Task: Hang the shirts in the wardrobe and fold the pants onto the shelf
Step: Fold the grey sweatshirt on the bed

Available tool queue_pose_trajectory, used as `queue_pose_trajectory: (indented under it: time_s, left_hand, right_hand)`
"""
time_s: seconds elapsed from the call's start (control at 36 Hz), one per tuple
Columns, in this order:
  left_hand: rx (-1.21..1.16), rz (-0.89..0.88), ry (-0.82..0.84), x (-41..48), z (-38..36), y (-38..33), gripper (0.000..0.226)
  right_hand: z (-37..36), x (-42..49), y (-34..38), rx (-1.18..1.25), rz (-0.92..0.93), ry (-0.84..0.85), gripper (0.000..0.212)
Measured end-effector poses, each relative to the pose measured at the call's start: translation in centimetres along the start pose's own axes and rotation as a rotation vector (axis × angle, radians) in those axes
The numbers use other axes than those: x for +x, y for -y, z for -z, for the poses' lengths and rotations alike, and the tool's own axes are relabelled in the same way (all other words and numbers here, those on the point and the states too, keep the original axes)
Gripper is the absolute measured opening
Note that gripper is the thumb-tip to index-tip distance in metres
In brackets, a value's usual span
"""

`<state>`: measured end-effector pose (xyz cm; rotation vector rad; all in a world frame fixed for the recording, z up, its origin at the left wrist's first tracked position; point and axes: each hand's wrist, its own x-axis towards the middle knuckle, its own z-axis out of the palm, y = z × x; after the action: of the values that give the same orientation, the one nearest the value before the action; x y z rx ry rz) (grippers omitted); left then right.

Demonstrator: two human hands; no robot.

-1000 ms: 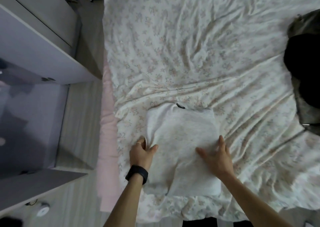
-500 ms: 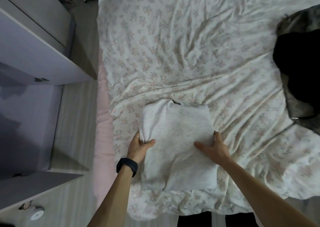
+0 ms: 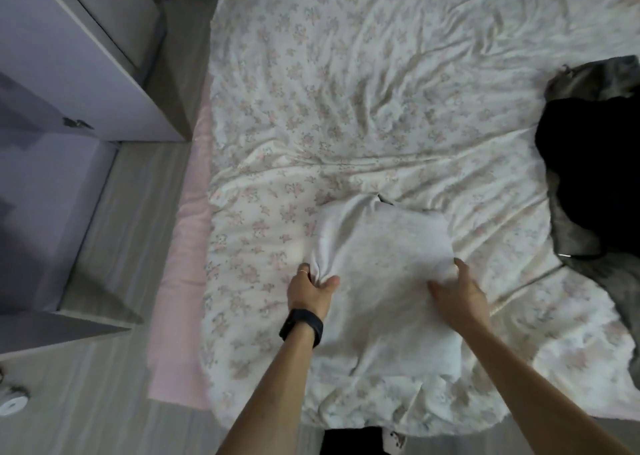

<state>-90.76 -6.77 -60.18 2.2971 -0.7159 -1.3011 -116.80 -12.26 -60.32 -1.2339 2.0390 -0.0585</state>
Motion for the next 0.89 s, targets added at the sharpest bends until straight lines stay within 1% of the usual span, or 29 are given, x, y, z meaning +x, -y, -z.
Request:
queue_pose_trajectory:
  time_s: [0.06, 0.11, 0.17, 0.22, 0.25, 0.28, 0.33, 0.36, 0.39, 0.5, 0.56, 0.64, 0.75, 0.81, 0.86, 0.89]
  left_hand:
    - [0.004, -0.005, -0.066, 0.0, -0.7, 0.1, 0.051]
    - [-0.048, 0.028, -0.084, 0.2, -0.8, 0.1, 0.046]
    - [-0.091, 0.079, -0.045, 0.5, -0.3, 0.6, 0.05]
    - [-0.11, 0.105, 0.068, 1.0, 0.9, 1.1, 0.049]
    - [-0.134, 0.097, 0.144, 1.3, 1.6, 1.5, 0.044]
    - [-0.179, 0.088, 0.235, 1.2, 2.4, 1.7, 0.037]
    - [-0.333, 0.13, 0.415, 1.1, 3.5, 2.2, 0.028]
    - [-0.398, 0.153, 0.462, 1.1, 3.7, 2.6, 0.023]
    - [-0.443, 0.167, 0.484, 0.9, 3.8, 2.7, 0.02]
    - [-0.501, 0.187, 0.551, 0.4, 3.6, 2.6, 0.013]
    - [-0.517, 0.194, 0.582, 0.1, 3.4, 2.1, 0.028]
    - [-0.451, 0.198, 0.569, -0.2, 3.4, 1.7, 0.045]
    - [-0.396, 0.188, 0.524, 0.1, 3.0, 2.1, 0.067]
    - [-0.28, 0.076, 0.467, -0.2, 2.3, 2.2, 0.068]
    - [-0.124, -0.04, 0.338, -0.5, 1.3, 2.7, 0.069]
    - [-0.107, -0.054, 0.279, -0.6, 0.7, 2.9, 0.074]
  right_hand:
    - [-0.9, -0.3, -0.2, 0.008, 0.035, -0.015, 0.069]
    - [-1.3, -0.4, -0.5, 0.007, 0.052, -0.017, 0.068]
    - [-1.4, -0.4, -0.9, 0.015, 0.065, -0.012, 0.069]
    - [-1.3, -0.3, -1.1, 0.03, 0.046, -0.005, 0.07]
    - [-1.3, -0.2, -1.1, 0.033, 0.031, 0.003, 0.072]
    - [-1.2, -0.2, -1.3, 0.035, 0.017, 0.017, 0.074]
    - [-1.1, -0.1, -1.5, 0.033, 0.01, 0.065, 0.079]
    - [-0.9, -0.1, -1.6, 0.036, 0.012, 0.092, 0.083]
    - [-0.7, 0.0, -1.8, 0.045, 0.016, 0.12, 0.088]
    - [0.6, -0.1, -2.6, 0.151, 0.003, 0.237, 0.109]
    - [1.2, -0.3, -2.9, 0.197, 0.005, 0.274, 0.114]
    - [1.6, -0.2, -3.0, 0.179, 0.009, 0.27, 0.111]
    - [2.1, -0.1, -3.0, 0.1, 0.034, 0.179, 0.091]
    - [1.9, -0.4, -3.2, 0.041, 0.054, 0.128, 0.081]
    - [1.2, -1.2, -3.2, -0.013, 0.07, 0.09, 0.075]
    - [0.8, -1.8, -3.0, -0.018, 0.08, 0.079, 0.077]
